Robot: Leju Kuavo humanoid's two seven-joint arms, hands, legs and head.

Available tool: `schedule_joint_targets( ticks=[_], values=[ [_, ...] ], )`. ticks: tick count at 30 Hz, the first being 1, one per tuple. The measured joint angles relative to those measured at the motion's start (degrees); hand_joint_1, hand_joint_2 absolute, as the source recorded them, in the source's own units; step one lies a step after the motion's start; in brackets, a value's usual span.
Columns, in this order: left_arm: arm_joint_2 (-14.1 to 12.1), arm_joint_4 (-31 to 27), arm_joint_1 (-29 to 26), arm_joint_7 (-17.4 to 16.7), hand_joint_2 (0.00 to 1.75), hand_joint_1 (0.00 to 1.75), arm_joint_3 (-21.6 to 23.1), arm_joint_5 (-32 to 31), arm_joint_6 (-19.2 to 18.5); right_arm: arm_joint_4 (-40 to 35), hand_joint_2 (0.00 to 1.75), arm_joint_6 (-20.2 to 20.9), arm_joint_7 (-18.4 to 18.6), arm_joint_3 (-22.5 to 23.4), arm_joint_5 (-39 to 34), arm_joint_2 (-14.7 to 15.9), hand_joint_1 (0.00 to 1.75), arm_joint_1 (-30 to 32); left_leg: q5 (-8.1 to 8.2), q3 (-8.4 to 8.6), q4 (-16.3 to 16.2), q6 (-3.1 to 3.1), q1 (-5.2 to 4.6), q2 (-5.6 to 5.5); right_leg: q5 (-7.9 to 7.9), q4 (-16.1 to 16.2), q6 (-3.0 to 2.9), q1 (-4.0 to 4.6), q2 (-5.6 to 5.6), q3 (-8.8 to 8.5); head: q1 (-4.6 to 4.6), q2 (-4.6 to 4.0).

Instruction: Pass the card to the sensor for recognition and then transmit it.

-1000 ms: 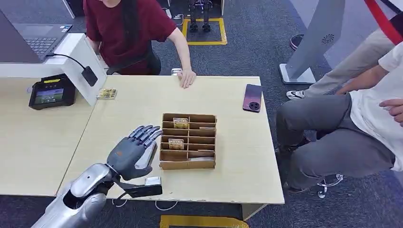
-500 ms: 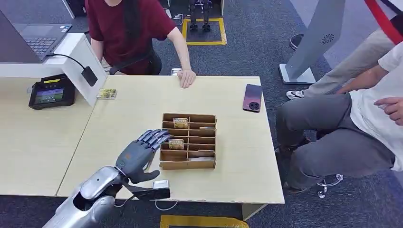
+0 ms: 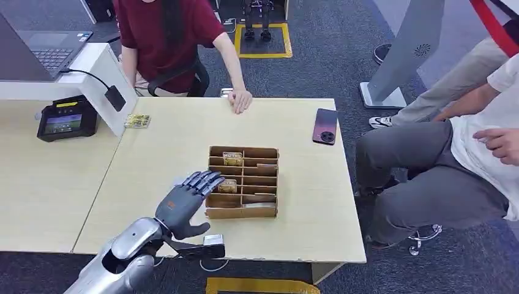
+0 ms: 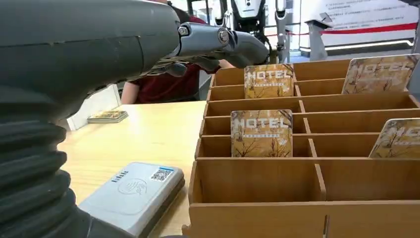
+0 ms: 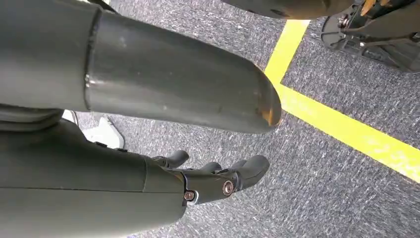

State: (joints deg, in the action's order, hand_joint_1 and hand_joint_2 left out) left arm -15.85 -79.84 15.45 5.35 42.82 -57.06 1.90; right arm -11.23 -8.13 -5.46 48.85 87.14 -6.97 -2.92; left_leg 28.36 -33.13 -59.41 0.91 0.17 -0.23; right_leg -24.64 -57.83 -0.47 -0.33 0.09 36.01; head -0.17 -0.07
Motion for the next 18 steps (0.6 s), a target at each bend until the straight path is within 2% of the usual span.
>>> schedule_joint_targets(
  ticks=[12, 18],
  values=[
    [3.3, 2.1, 0.3, -3.1, 1.75, 0.0, 0.0, -3.0, 2.4, 0.0, 0.0, 0.0, 0.0, 0.0, 0.8, -0.4, 0.0, -0.1, 0.0, 0.0, 0.0, 0.0, -0.01, 0.0, 0.0, 0.0, 0.0, 0.0, 0.0, 0.0, 0.0, 0.0],
    [4.1, 3.4, 0.4, -3.2, 1.75, 0.0, 0.0, -2.9, 2.8, 0.0, 0.0, -0.1, 0.0, 0.0, 0.9, -0.4, 0.0, -0.1, 0.0, 0.0, 0.0, 0.0, 0.0, 0.0, 0.0, 0.0, 0.0, 0.0, 0.0, 0.0, 0.0, 0.0]
  ],
)
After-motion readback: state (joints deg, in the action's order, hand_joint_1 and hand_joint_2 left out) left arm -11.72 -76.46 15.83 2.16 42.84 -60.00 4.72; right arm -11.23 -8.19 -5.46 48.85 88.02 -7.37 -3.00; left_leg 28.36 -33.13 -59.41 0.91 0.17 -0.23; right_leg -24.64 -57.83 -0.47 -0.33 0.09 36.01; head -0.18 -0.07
